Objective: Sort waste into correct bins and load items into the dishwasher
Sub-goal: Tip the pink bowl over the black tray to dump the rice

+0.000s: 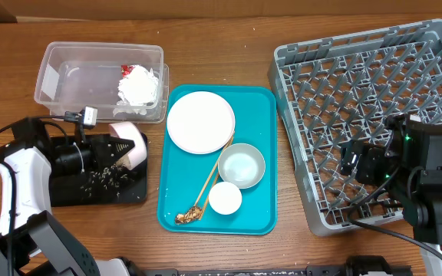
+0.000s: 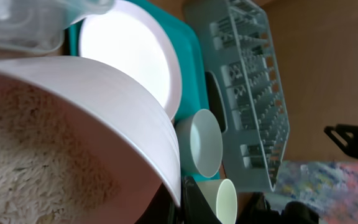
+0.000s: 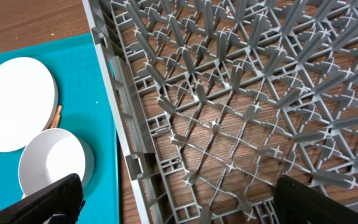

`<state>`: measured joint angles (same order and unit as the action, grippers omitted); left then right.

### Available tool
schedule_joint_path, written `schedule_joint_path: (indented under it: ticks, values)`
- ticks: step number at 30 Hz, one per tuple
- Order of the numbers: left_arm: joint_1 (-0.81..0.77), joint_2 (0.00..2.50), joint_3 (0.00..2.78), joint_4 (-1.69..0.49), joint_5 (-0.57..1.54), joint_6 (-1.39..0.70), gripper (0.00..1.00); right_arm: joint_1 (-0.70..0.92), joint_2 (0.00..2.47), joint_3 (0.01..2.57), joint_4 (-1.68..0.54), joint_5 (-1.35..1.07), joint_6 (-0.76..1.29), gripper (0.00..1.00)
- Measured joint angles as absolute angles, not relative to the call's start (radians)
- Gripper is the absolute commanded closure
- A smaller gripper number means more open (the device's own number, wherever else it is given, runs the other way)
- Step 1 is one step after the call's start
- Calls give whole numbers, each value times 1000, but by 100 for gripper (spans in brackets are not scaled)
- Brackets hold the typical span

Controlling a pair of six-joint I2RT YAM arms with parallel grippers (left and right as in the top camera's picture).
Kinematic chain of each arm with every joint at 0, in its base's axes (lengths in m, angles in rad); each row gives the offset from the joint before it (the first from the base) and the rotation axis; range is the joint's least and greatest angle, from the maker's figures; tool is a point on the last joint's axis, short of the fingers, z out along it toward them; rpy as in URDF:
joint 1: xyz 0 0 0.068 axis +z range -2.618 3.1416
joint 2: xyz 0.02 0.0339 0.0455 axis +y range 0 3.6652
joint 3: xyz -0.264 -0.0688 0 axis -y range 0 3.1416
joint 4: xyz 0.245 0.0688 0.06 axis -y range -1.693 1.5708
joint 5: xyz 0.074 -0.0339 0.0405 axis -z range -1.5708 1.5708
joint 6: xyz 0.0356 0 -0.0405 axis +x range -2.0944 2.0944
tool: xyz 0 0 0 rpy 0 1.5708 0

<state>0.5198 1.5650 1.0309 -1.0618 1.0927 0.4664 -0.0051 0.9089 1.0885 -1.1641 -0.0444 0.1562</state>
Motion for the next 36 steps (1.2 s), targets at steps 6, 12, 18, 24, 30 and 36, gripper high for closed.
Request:
schedule_joint_path:
  ticks: [6, 12, 18, 24, 30, 36]
  values:
    - [520, 1565, 1000, -1061, 1166, 606, 96, -5, 909, 1089, -1165, -44, 156, 0]
    - [547, 1565, 951, -1027, 1195, 660, 96, -5, 909, 1089, -1164, -44, 156, 0]
    - [617, 1565, 911, -1012, 1230, 670, 96, -5, 909, 1089, -1164, -44, 156, 0]
    - [670, 1565, 908, -1032, 1303, 674, 96, -5, 909, 1089, -1164, -44, 156, 0]
    - [682, 1565, 908, -1035, 1324, 677, 96, -5, 909, 1089, -1164, -44, 156, 0]
    - [682, 1565, 908, -1034, 1323, 677, 96, -5, 909, 1089, -1164, -44, 156, 0]
